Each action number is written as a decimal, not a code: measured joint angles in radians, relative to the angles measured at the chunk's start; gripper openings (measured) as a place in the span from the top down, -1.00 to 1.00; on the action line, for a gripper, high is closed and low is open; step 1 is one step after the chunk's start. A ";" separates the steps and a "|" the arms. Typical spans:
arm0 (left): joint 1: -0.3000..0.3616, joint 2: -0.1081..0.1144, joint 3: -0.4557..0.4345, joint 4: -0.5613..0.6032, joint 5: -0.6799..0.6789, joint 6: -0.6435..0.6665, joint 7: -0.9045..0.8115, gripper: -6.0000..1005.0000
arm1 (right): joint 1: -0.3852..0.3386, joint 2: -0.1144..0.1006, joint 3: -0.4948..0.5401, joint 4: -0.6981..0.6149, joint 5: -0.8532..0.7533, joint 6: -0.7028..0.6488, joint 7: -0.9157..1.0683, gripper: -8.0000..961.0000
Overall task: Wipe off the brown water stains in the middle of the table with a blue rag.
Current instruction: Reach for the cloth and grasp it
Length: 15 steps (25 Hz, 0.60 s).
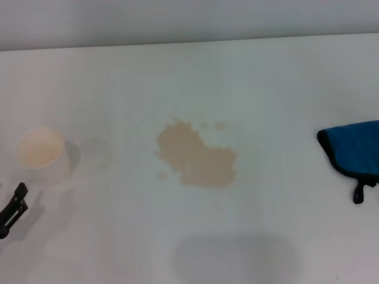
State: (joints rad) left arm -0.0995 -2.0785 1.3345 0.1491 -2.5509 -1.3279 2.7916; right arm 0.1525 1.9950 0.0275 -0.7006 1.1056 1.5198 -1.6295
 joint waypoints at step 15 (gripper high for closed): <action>-0.024 0.004 0.000 0.001 -0.001 0.004 0.000 -0.77 | 0.078 0.000 -0.419 -0.411 -0.321 0.123 0.623 -0.78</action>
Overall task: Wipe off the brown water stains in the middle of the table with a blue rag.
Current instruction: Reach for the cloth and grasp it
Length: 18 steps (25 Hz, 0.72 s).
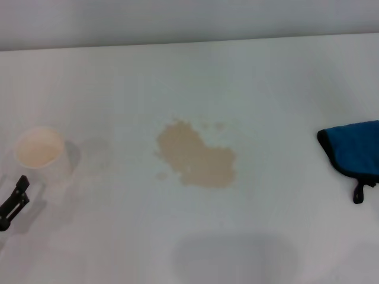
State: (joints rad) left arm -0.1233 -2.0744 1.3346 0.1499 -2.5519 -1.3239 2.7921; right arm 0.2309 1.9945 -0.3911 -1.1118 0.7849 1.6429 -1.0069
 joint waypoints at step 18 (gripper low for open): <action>-0.009 0.001 -0.016 0.002 -0.002 0.000 0.000 -0.77 | 0.123 0.008 -0.631 -0.234 -0.388 -0.085 0.388 -0.78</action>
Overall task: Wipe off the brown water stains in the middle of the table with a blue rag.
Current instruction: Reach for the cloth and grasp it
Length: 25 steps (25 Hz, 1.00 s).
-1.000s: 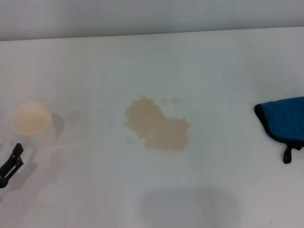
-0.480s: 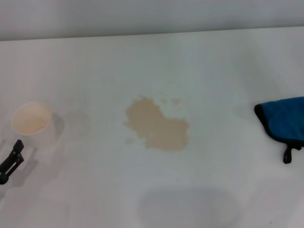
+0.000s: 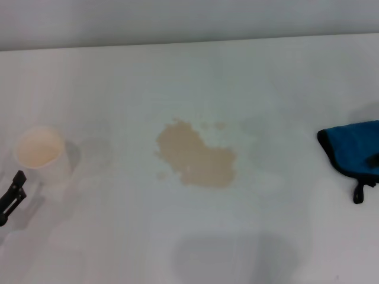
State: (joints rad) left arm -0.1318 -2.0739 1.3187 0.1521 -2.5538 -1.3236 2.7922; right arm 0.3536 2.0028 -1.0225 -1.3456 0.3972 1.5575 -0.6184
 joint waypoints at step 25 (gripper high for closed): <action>-0.013 -0.002 0.000 0.002 -0.002 0.000 0.005 -0.77 | 0.066 0.005 -0.206 0.128 -0.163 -0.075 0.110 -0.72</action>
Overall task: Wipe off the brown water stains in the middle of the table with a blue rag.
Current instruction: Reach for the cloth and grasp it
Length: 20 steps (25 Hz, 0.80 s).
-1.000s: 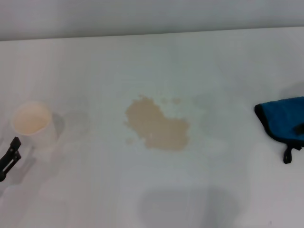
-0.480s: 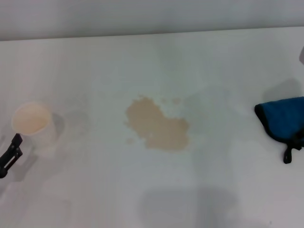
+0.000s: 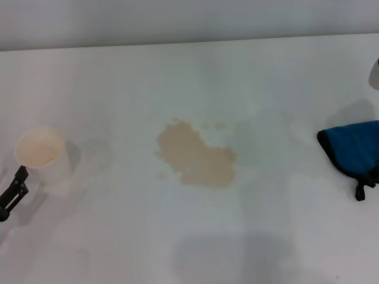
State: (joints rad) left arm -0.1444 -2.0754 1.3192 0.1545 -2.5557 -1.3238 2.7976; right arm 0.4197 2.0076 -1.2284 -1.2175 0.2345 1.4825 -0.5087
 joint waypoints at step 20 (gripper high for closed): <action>-0.003 0.000 0.000 -0.002 0.000 0.000 0.002 -0.77 | 0.011 0.002 -0.054 0.028 -0.028 0.003 0.010 -0.62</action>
State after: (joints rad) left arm -0.1473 -2.0755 1.3192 0.1526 -2.5556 -1.3239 2.7995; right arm 0.4304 2.0091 -1.2821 -1.1899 0.2068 1.4859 -0.4989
